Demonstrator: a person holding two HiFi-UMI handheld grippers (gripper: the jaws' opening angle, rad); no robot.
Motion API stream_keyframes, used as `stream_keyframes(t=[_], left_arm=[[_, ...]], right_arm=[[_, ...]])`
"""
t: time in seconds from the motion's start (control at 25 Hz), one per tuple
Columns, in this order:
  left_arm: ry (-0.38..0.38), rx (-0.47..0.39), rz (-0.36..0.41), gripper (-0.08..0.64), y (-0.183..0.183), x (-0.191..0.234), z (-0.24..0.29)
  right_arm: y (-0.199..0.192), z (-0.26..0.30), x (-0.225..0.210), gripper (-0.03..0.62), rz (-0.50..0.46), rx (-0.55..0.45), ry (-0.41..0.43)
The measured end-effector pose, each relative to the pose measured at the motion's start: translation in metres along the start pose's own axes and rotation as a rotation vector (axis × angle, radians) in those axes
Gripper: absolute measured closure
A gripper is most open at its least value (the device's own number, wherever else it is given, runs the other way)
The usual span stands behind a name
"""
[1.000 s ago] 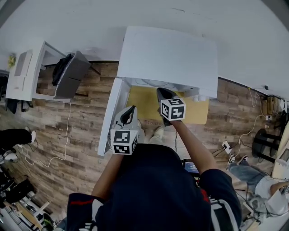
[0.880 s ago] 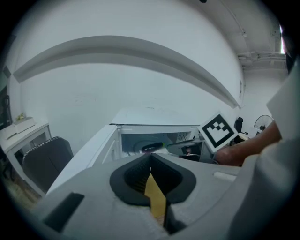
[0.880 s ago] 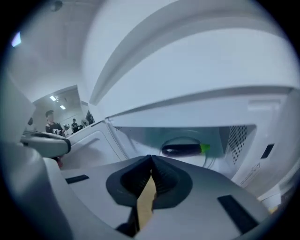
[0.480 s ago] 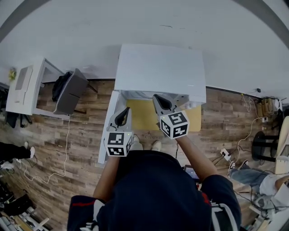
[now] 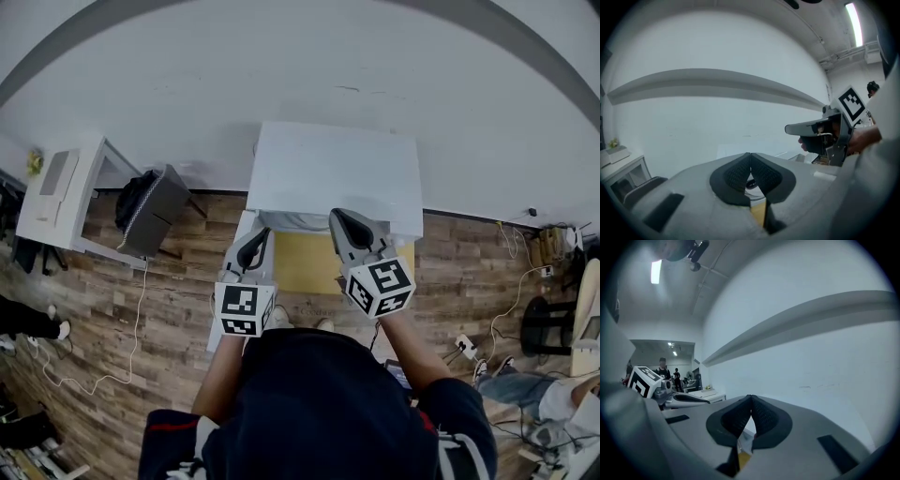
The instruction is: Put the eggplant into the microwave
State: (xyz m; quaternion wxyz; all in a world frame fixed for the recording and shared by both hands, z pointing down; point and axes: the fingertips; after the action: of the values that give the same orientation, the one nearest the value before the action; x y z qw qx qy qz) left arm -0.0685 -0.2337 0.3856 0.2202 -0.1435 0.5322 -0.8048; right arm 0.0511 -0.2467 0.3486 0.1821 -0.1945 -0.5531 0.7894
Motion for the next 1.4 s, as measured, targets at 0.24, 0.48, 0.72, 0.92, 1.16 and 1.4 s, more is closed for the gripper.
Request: stream_keyframes(t=[0.24,0.48,0.72,0.92,1.16,1.4], left_arm=[[0.019,-0.056,0.036,0.543,0.024,0.006,-0.012],[0.017,-0.088,0.053,0.543,0.04,0.006,-0.019],[0.024,-0.096,0.075,0.543,0.042,0.006,-0.024],[0.025,-0.093,0.073,0.543,0.039,0.008,-0.025],[0.025,-0.1,0.074,0.543,0.041,0.01,-0.026],[0.027,-0.104,0.07,0.543,0.043,0.012,-0.026]], right_arm=[[0.032,-0.013,0.013,0.58,-0.037,-0.074,0.002],[0.042,-0.016,0.021,0.58,-0.044,-0.099,0.017],[0.041,-0.017,0.023,0.58,-0.04,-0.109,0.011],[0.038,-0.013,0.024,0.58,-0.04,-0.102,0.01],[0.037,-0.01,0.024,0.58,-0.033,-0.103,0.011],[0.037,-0.006,0.025,0.58,-0.034,-0.102,0.009]])
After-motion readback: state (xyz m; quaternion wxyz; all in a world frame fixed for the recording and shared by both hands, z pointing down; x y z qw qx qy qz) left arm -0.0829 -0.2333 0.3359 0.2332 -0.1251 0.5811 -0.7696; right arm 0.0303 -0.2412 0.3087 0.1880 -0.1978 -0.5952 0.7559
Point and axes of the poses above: the fingertips, and each gripper's own axes: z forward along the fingers, x to its left, y out of its top, and after that the axes turned 10 degrees about x, right-handed
